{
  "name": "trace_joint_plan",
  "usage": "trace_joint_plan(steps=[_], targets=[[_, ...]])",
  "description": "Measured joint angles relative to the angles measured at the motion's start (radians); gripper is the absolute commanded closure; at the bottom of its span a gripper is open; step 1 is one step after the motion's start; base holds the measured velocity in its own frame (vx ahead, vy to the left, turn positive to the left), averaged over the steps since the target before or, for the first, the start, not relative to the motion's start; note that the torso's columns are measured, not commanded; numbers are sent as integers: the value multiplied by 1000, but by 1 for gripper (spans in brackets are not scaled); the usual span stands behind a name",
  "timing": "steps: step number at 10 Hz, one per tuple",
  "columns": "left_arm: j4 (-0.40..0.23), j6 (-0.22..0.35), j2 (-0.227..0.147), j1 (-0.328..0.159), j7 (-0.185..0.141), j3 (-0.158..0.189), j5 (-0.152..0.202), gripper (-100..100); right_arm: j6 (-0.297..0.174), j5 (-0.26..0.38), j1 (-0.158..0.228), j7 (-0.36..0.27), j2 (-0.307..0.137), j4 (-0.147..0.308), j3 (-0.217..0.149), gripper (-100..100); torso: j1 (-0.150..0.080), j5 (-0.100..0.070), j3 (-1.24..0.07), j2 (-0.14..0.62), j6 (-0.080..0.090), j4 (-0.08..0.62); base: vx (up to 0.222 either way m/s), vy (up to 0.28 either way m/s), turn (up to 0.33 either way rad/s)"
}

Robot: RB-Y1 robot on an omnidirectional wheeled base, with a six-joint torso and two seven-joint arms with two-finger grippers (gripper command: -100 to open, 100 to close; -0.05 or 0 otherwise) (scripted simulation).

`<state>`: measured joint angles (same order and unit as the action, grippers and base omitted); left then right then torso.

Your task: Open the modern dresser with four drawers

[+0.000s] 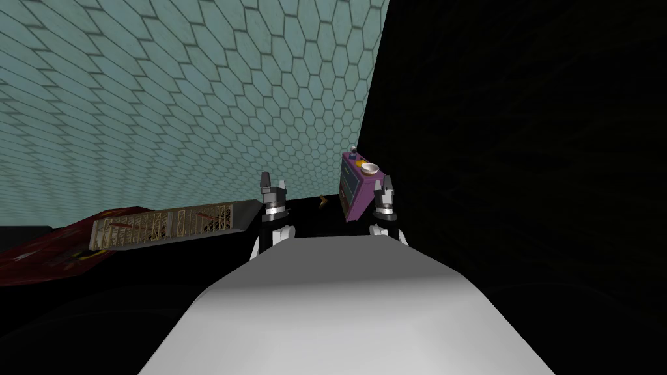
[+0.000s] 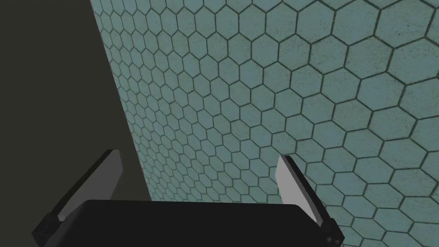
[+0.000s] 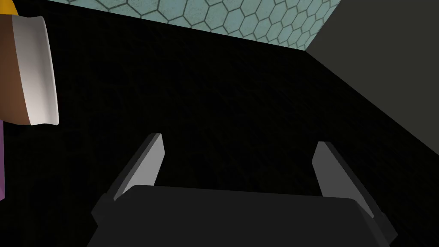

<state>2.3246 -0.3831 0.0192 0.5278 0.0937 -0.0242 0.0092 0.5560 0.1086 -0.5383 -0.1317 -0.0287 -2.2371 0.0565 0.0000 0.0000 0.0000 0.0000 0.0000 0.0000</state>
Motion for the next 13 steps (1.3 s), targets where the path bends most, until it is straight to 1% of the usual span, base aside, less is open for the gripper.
trace_joint_plan(steps=[1, 2, 9, 10, 11, 13], targets=[[0, 0, 0, 0, 0, 0, 0, 0, 0, 0, 0, 0, 0, 0, 0, 0, 0, 0, -82, 40, 0, 41, 0, 0, 0], [0, 0, 0, 0, 0, 0, 0, 0, 0, 0, 0, 0, 0, 0, 0, 0, 0, 0, -209, 104, 0, 105, 0, 0, 0], [0, 0, 0, 0, 0, 0, 0, 0, 0, 0, 0, 0, 0, 0, 0, 0, 0, 0, -1234, 618, 0, 617, 0, 0, 0], [0, 0, 0, 0, 0, 0, 0, 0, 0, 0, 0, 0, 0, 0, 0, -100, 0, 0, -1382, 691, 0, 691, 19, 18, 31], [0, 0, 0, 0, 0, 0, 0, 0, -11, 2, 8, 1, -16, 8, -1, -100, 1, 0, -1451, 724, 0, 724, 36, 36, 65], [0, 0, 0, 0, 0, 0, 0, 0, -44, 12, 20, 4, -56, 39, 2, -100, 2, 1, -1476, 735, 0, 736, 64, 62, 65]])
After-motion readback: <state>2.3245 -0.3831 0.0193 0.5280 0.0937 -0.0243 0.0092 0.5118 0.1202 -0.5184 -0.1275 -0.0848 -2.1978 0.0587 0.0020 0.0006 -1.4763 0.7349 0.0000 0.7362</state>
